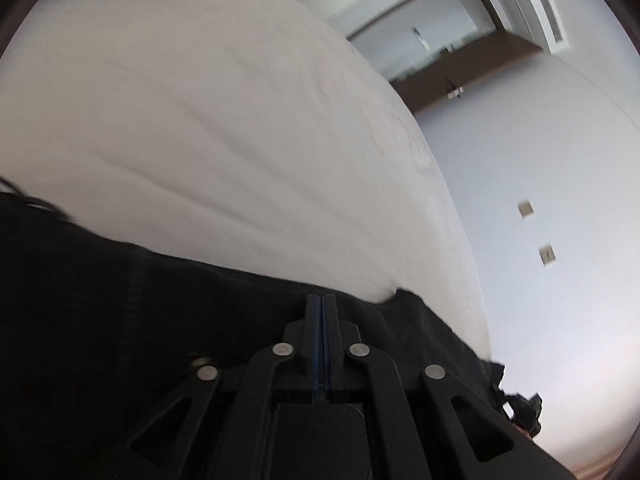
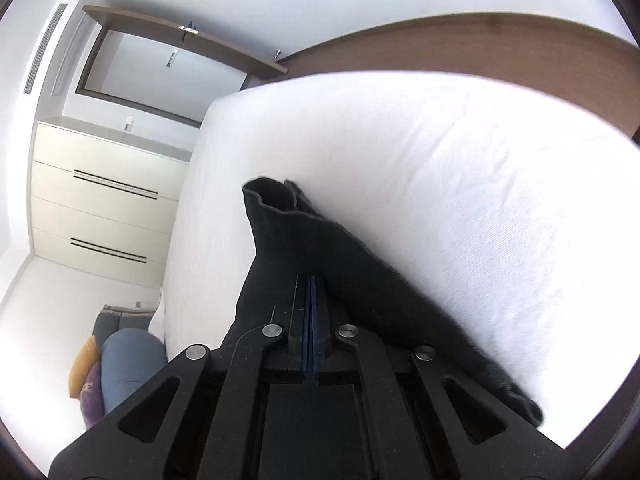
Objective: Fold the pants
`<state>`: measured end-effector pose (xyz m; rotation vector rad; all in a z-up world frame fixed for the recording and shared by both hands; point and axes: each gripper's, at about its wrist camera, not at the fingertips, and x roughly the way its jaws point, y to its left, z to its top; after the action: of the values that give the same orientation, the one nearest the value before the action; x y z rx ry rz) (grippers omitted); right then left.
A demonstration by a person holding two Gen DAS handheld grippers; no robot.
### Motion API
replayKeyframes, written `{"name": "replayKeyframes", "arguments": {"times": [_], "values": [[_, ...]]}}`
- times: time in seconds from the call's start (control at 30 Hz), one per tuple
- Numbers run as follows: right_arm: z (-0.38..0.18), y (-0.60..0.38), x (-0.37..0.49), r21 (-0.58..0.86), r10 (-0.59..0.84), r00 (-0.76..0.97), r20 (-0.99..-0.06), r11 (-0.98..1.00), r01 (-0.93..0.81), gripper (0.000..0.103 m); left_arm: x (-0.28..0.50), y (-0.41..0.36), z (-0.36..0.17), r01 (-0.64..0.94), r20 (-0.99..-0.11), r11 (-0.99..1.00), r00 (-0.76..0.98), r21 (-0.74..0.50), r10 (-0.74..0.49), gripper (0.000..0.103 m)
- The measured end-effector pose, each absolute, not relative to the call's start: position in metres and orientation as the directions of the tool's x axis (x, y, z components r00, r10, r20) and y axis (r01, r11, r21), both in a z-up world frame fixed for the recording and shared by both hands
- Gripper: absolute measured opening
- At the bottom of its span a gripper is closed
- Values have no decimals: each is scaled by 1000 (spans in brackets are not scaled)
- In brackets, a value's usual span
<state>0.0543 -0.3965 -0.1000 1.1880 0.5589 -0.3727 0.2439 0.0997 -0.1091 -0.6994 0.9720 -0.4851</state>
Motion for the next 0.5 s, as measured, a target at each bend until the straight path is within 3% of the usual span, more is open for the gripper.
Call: {"name": "replayKeyframes", "arguments": {"times": [0.07, 0.13, 0.2, 0.23, 0.3, 0.33, 0.37, 0.4, 0.5], "values": [[-86, -387, 53, 782, 40, 829, -559, 359, 510, 5, 220, 105, -90, 90, -451, 585, 547, -806, -705, 0], [-80, -354, 65, 854, 183, 871, -456, 366, 370, 5, 195, 76, -81, 155, -306, 452, 544, -878, -781, 4], [-85, -298, 86, 904, 344, 863, -369, 348, 247, 5, 167, 22, -91, 180, -202, 321, 479, -930, -854, 35], [-94, -266, 99, 923, 434, 836, -335, 331, 198, 5, 152, -10, -102, 184, -181, 279, 419, -943, -890, 38], [-115, -207, 119, 925, 540, 763, -355, 321, 203, 5, 125, -62, -125, 170, -239, 302, 314, -938, -919, 38], [-130, -184, 126, 904, 581, 700, -414, 356, 238, 5, 115, -78, -141, 143, -299, 345, 268, -928, -916, 35], [-142, -167, 129, 868, 584, 652, -483, 417, 270, 3, 109, -86, -145, 160, -346, 394, 263, -905, -901, 5], [-149, -154, 129, 840, 564, 639, -523, 465, 278, 0, 107, -86, -145, 179, -375, 424, 251, -888, -892, 1], [-145, -177, 112, 841, 525, 677, -516, 461, 284, 0, 112, -50, -140, 149, -364, 424, 311, -893, -878, 1]]}}
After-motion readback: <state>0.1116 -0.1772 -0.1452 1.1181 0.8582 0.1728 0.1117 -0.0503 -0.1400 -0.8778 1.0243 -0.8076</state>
